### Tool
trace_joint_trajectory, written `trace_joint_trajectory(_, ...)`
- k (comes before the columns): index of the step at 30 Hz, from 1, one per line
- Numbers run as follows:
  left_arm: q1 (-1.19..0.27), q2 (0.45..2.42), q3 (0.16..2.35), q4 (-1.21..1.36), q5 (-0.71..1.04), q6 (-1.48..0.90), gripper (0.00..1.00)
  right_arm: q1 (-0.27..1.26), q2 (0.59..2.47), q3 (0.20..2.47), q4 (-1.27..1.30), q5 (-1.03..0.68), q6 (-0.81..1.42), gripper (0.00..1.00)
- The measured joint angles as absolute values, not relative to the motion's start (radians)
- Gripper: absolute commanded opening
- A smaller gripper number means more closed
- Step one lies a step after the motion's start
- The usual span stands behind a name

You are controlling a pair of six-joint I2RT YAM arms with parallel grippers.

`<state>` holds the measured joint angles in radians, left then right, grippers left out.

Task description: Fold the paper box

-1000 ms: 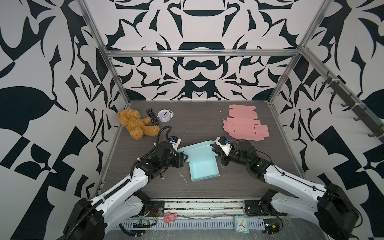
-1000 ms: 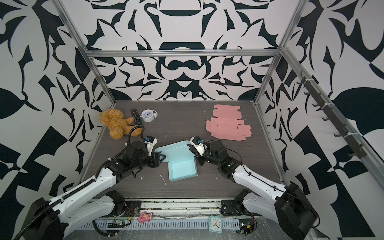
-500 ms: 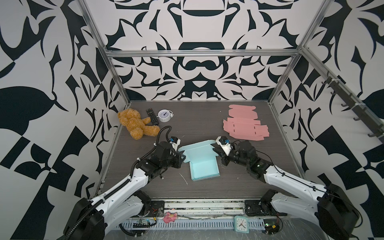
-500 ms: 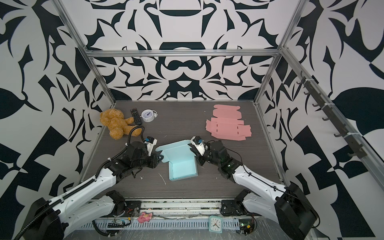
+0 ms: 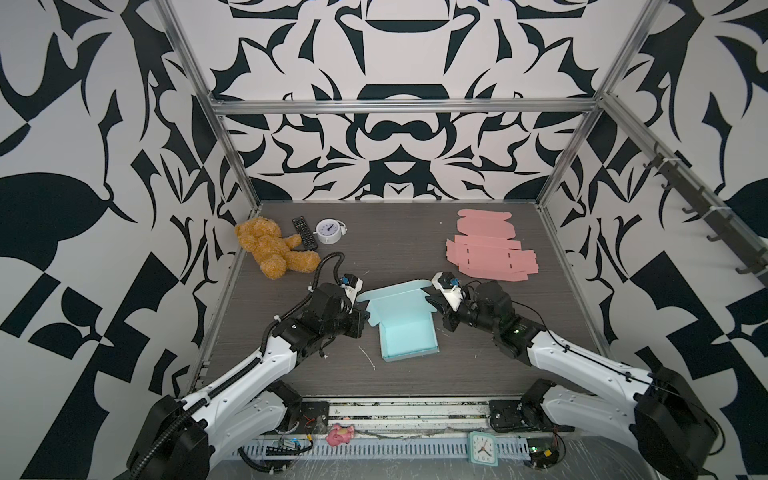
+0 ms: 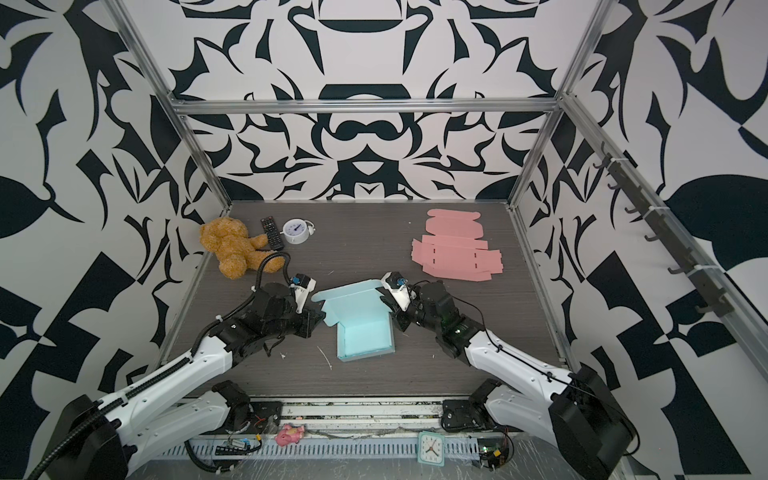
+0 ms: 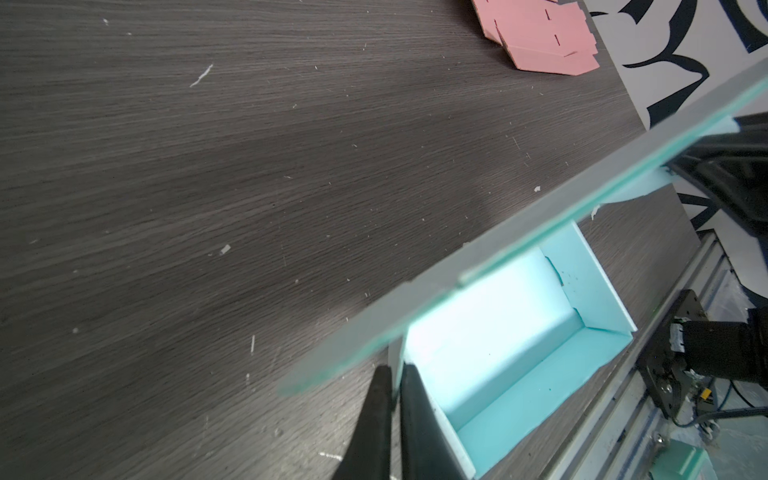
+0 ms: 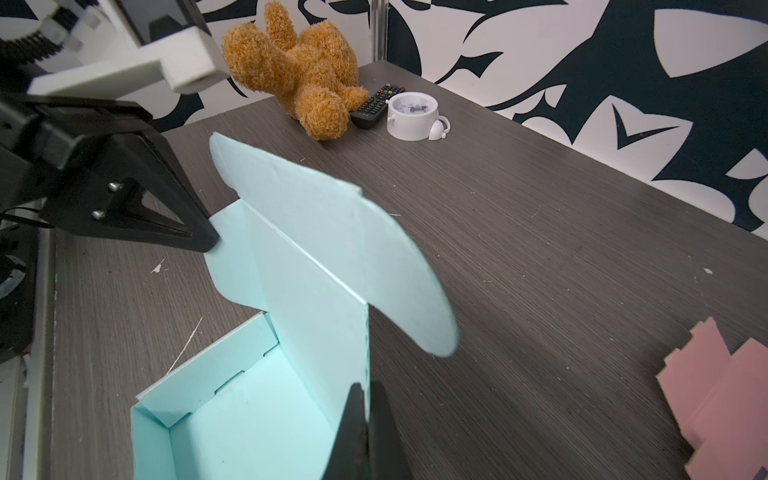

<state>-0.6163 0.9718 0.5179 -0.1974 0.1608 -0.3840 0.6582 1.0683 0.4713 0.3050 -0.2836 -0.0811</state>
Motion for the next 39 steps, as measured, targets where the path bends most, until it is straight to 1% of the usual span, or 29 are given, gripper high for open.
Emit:
trace_joint_trajectory(8, -0.616, 0.971, 0.519, -0.207, 0.173, -0.366, 0.07, 0.658, 1.068, 0.471, 0.297, -0.284, -0.078, 0.12)
trace_joint_trajectory(13, -0.616, 0.969, 0.519, -0.214, 0.176, -0.359, 0.06, 0.658, 1.068, 0.472, 0.295, -0.284, -0.078, 0.13)
trace_joint_trajectory(19, -0.616, 0.96, 0.522, -0.229, 0.18, -0.346, 0.05, 0.658, 1.069, 0.492, 0.275, -0.288, -0.082, 0.1)
trace_joint_trajectory(30, -0.616, 0.958, 0.541, -0.264, 0.183, -0.335, 0.05, 0.658, 1.075, 0.511, 0.254, -0.288, -0.084, 0.09)
trace_joint_trajectory(35, -0.616, 0.957, 0.55, -0.275, 0.182, -0.332, 0.05, 0.658, 1.075, 0.511, 0.25, -0.287, -0.087, 0.05)
trace_joint_trajectory(39, -0.616, 0.957, 0.554, -0.281, 0.179, -0.332, 0.05, 0.659, 1.075, 0.511, 0.25, -0.287, -0.086, 0.03)
